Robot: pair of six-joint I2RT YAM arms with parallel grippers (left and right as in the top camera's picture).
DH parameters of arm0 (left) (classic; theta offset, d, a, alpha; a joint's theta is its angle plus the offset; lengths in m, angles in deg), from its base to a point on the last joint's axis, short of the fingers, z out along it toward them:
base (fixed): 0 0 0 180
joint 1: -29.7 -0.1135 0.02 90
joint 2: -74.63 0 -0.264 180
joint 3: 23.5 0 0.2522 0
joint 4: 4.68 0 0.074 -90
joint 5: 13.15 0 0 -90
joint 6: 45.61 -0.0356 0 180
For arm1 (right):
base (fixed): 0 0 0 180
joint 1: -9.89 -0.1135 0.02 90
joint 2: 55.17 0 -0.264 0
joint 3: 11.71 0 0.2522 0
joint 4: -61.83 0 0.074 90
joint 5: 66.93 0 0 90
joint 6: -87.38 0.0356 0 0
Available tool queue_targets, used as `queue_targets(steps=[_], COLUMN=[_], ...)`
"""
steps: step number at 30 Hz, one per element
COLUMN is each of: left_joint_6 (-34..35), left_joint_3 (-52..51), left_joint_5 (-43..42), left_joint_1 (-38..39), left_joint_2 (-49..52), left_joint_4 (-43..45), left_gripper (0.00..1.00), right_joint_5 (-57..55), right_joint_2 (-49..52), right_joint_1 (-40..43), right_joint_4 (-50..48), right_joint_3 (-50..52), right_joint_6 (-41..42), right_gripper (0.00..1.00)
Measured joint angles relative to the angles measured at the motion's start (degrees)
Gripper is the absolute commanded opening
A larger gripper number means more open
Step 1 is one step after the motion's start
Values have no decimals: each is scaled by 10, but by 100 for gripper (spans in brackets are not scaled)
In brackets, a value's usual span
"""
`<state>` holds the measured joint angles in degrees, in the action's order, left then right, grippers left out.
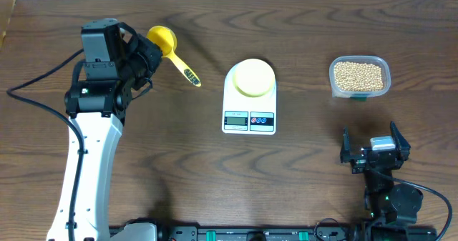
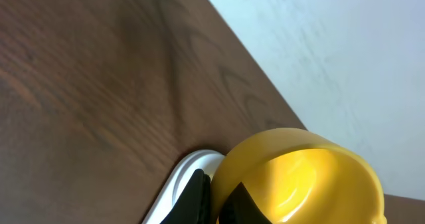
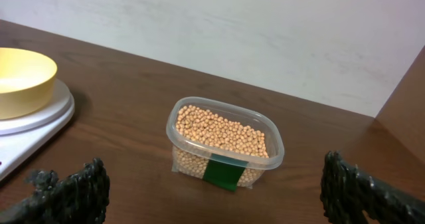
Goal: Scoop item into bowl and weigh 50g on scale
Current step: 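Lift the yellow scoop with the left gripper toward the scale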
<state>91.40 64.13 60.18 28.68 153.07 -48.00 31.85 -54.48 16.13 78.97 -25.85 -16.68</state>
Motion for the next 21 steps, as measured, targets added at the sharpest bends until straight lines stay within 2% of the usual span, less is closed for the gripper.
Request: queue_targets(steps=[9,21], left_joint_6=[39,43], left_joint_3=[0,0], left_joint_5=[0,5], left_joint_1=[0,0], left_joint_2=[0,0], left_joint_4=[28,45], left_gripper=[8,8], right_joint_5=[0,0], right_joint_2=[0,0], right_joint_1=[0,0], right_joint_4=[0,0], right_joint_3=[0,0], right_joint_6=[0,0], right_gripper=[99,99])
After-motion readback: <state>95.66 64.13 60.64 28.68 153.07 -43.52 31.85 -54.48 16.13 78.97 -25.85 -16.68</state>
